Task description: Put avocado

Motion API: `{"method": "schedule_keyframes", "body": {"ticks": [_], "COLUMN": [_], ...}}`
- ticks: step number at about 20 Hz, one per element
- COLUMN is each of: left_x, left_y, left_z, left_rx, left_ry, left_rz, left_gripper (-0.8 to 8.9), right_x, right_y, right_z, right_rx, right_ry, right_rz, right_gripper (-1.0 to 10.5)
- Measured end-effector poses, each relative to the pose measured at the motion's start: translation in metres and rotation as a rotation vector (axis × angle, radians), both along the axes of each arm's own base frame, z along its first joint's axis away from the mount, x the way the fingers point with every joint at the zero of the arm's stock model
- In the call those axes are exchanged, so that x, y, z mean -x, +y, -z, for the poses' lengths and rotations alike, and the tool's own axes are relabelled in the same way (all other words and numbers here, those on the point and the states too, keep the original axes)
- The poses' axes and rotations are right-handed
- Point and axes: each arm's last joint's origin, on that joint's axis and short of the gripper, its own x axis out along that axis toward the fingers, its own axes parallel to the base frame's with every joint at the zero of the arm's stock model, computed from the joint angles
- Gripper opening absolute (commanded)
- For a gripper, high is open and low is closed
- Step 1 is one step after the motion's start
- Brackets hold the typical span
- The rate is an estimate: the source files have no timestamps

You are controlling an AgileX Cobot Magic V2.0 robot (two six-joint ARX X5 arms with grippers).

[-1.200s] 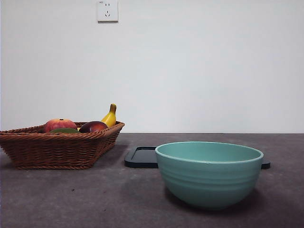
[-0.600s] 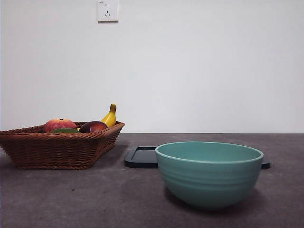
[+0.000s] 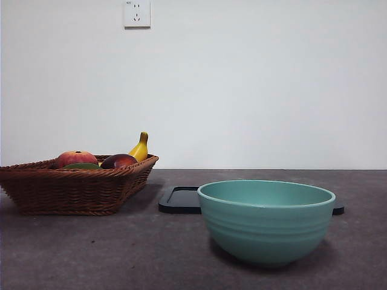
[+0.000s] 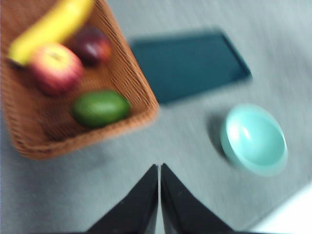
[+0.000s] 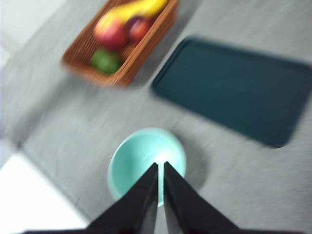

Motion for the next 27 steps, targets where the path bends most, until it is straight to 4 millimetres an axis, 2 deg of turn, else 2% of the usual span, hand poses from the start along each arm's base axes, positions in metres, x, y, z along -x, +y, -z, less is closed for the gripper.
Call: {"method": "schedule_keyframes", "body": {"ticks": [4, 6, 7, 8, 10, 11, 12, 15, 18, 24, 27], "left_x": [-0.001, -0.001, -0.001, -0.001, -0.001, -0.001, -0.001, -0.004, -0.017, -0.069, -0.097], "left_y": [-0.005, -0.006, -0.006, -0.006, -0.006, -0.006, -0.006, -0.006, -0.008, -0.034, -0.049], "left_z": [0.002, 0.002, 0.002, 0.001, 0.001, 0.001, 0.001, 0.0, 0.005, 0.024, 0.04], "left_rx": [-0.038, -0.045, -0.046, -0.046, -0.049, -0.049, -0.05, -0.055, -0.112, -0.18, -0.295], "left_ry": [-0.01, -0.016, -0.017, -0.017, -0.021, -0.021, -0.024, -0.042, -0.034, -0.033, -0.049], "left_rz": [0.076, 0.084, 0.084, 0.083, 0.084, 0.084, 0.085, 0.084, 0.037, 0.048, 0.076], "left_gripper": [0.11, 0.84, 1.61, 2.38, 3.71, 4.27, 4.66, 4.79, 4.78, 4.76, 4.72], "right_x": [0.003, 0.004, 0.004, 0.004, 0.004, 0.004, 0.004, 0.004, 0.004, 0.004, 0.004], "right_y": [0.01, 0.012, 0.012, 0.012, 0.012, 0.012, 0.012, 0.012, 0.012, 0.012, 0.012], "right_z": [0.003, 0.003, 0.003, 0.003, 0.003, 0.003, 0.003, 0.003, 0.003, 0.003, 0.003], "right_rx": [0.076, 0.081, 0.082, 0.082, 0.083, 0.084, 0.086, 0.094, 0.091, 0.09, 0.09], "right_ry": [-0.01, -0.015, -0.017, -0.017, -0.017, -0.017, -0.018, -0.019, -0.015, -0.013, -0.013], "right_rz": [-0.066, -0.08, -0.081, -0.081, -0.081, -0.08, -0.077, -0.069, -0.064, -0.062, -0.062], "right_gripper": [0.1, 0.1, 0.2, 0.9, 3.3, 4.1, 4.4, 4.4, 4.4, 4.4, 4.4]}}
